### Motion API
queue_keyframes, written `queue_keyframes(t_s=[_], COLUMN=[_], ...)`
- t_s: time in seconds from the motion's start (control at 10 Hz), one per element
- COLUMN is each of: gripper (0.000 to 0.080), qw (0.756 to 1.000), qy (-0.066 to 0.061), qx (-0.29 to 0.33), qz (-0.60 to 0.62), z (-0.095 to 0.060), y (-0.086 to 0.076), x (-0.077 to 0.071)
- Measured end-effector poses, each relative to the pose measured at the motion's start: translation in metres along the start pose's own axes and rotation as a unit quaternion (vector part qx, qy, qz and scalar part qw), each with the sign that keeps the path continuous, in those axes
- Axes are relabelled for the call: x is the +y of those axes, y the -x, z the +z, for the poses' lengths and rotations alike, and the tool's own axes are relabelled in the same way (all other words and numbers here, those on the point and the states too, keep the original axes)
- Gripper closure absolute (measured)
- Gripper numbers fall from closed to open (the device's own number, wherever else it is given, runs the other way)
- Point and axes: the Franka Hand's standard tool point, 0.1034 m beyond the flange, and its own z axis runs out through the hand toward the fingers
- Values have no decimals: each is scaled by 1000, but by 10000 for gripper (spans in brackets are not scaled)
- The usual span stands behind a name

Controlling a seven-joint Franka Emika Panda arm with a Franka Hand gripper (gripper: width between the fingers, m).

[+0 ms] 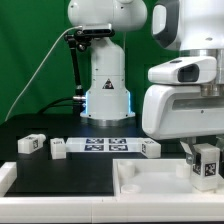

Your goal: Assemble one leg

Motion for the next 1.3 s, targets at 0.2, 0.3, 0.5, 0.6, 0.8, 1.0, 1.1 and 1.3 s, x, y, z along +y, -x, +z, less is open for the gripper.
queue_keyframes(t_s=[0.2,0.3,0.5,0.6,0.8,1.0,1.1,1.3], gripper=[508,508,508,508,508,508,508,395], qw=[988,978,945,920,869,831,829,847], qy=[-12,-11,-10,-9,-8,-15,-14,-15], qx=[9,10,9,9,8,3,2,2], qz=[151,208,326,393,495,557,560,532], z=[1,1,2,2,2,2,2,2], y=[0,1,1,2,2,2,3,3], x=[0,-1,0,0,1,3,3,3])
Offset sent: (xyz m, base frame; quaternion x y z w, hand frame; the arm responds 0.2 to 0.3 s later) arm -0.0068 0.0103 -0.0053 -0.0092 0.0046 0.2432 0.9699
